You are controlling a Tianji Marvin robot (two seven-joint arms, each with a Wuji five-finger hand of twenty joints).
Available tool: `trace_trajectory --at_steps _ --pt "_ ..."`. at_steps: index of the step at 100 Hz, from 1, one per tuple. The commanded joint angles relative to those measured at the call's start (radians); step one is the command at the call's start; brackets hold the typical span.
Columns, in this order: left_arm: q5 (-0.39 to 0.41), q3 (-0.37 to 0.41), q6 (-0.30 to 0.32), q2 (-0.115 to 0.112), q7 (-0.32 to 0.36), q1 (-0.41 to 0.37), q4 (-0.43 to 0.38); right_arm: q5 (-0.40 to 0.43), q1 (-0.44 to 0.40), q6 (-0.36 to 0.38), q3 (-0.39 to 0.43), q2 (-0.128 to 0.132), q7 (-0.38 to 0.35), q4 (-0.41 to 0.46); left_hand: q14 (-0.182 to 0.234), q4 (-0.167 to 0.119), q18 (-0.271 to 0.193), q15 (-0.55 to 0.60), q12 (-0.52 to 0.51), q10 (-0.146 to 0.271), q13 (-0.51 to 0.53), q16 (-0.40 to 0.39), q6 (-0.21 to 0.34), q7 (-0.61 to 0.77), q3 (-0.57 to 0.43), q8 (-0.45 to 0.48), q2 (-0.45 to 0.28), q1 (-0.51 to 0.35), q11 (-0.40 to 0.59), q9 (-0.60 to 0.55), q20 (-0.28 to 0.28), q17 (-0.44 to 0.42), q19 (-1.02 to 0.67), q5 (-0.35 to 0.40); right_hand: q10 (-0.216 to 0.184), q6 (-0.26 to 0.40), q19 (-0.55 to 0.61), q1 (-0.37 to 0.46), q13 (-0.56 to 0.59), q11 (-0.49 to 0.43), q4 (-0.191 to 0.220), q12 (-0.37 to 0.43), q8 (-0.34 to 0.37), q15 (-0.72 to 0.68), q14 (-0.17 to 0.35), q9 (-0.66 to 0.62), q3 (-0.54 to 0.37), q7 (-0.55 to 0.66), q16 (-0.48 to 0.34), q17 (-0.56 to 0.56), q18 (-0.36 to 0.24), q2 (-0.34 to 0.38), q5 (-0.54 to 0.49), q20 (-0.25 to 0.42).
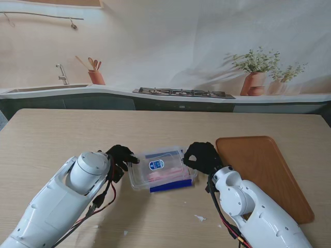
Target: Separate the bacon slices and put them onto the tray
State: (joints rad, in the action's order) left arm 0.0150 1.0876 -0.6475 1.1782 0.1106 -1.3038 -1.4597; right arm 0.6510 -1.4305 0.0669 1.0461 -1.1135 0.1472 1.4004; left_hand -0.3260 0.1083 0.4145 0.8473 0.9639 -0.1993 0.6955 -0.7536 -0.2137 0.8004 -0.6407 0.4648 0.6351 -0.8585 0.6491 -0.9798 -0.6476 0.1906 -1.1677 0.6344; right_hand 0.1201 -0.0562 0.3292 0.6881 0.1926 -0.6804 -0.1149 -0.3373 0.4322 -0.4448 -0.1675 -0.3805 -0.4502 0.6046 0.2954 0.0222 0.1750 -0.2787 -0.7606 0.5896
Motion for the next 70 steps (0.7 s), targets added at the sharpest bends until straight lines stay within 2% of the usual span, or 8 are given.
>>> trace_trajectory --at_steps 1,22,29,36,48,52,70 --pt "-0.024 0.010 -0.011 0.018 -0.006 -0.013 -0.015 0.000 -0.003 0.010 -0.007 -0.013 -0.006 -0.004 -0.008 -0.003 0.037 0.024 0.021 0.091 0.035 -0.018 0.095 0.140 -0.072 0.019 -0.028 -0.114 0.030 -0.051 -0.028 0.014 -0.062 0.097 0.012 0.075 -0.023 0.005 0.018 0.008 0.004 -0.005 -0.021 0.011 0.015 -0.010 0.023 -0.023 -0.004 0.010 -0.015 0.026 0.017 0.021" --pt "-0.098 0.057 -0.010 0.034 -0.038 -0.034 -0.038 0.001 -0.002 0.026 -0.005 -0.020 0.031 -0.016 -0.024 -0.001 0.055 0.021 0.059 0.085 0.024 -0.021 0.081 0.141 -0.057 0.063 -0.076 -0.135 0.027 -0.035 -0.029 0.005 -0.053 0.076 0.014 0.073 -0.023 -0.017 0.019 0.007 0.013 -0.006 -0.021 0.009 0.012 -0.001 0.018 -0.060 -0.003 0.008 -0.014 0.042 0.062 0.020" --pt "-0.117 0.070 0.001 0.030 -0.026 -0.040 -0.050 0.001 -0.003 0.030 -0.003 -0.021 0.038 -0.017 -0.022 0.002 0.057 0.015 0.070 0.089 0.018 -0.021 0.079 0.140 -0.046 0.084 -0.099 -0.139 0.021 -0.026 -0.029 0.004 -0.051 0.058 0.013 0.060 -0.022 -0.046 0.017 0.006 0.042 -0.006 0.017 0.009 0.012 0.010 -0.002 -0.127 -0.003 0.008 -0.014 0.053 0.075 0.020" --pt "-0.145 0.087 -0.002 0.031 -0.022 -0.048 -0.067 0.000 -0.005 0.032 -0.001 -0.023 0.047 -0.017 -0.029 0.007 0.058 0.011 0.080 0.084 0.016 -0.023 0.068 0.139 -0.033 0.098 -0.112 -0.154 0.016 -0.021 -0.028 0.000 -0.046 0.049 0.013 0.042 -0.022 -0.061 0.013 0.008 0.048 -0.005 0.029 0.010 0.009 0.024 -0.003 -0.157 -0.003 0.009 -0.015 0.067 0.113 0.020" --pt "-0.173 0.108 0.002 0.030 -0.019 -0.061 -0.085 -0.004 -0.011 0.032 0.008 -0.028 0.070 -0.017 -0.035 0.019 0.062 0.009 0.101 0.081 0.008 -0.032 0.056 0.140 0.002 0.123 -0.144 -0.178 0.006 -0.009 -0.024 -0.007 -0.037 0.023 0.012 -0.007 -0.021 -0.086 0.004 0.007 0.048 -0.005 0.039 0.010 0.009 0.062 0.016 -0.201 -0.003 0.015 -0.017 0.090 0.201 0.023" --pt "-0.184 0.116 0.003 0.031 -0.020 -0.066 -0.091 -0.006 -0.014 0.031 0.012 -0.030 0.082 -0.017 -0.033 0.021 0.062 0.008 0.107 0.082 0.007 -0.034 0.054 0.142 0.012 0.130 -0.153 -0.184 0.004 -0.005 -0.024 -0.007 -0.037 0.014 0.014 -0.006 -0.018 -0.082 -0.001 -0.003 0.053 -0.006 0.069 0.010 0.010 0.075 0.041 -0.217 -0.004 0.019 -0.017 0.100 0.218 0.028" --pt "-0.236 0.151 0.015 0.044 -0.059 -0.092 -0.113 -0.001 -0.025 0.034 0.033 -0.035 0.116 -0.015 -0.048 0.023 0.065 0.013 0.138 0.072 0.008 -0.052 0.022 0.157 0.035 0.161 -0.178 -0.215 0.003 0.010 -0.023 -0.007 -0.034 -0.024 0.013 0.000 -0.018 -0.086 -0.012 -0.004 0.053 -0.005 0.080 0.010 0.010 0.091 0.062 -0.227 -0.004 0.024 -0.022 0.121 0.235 0.030"
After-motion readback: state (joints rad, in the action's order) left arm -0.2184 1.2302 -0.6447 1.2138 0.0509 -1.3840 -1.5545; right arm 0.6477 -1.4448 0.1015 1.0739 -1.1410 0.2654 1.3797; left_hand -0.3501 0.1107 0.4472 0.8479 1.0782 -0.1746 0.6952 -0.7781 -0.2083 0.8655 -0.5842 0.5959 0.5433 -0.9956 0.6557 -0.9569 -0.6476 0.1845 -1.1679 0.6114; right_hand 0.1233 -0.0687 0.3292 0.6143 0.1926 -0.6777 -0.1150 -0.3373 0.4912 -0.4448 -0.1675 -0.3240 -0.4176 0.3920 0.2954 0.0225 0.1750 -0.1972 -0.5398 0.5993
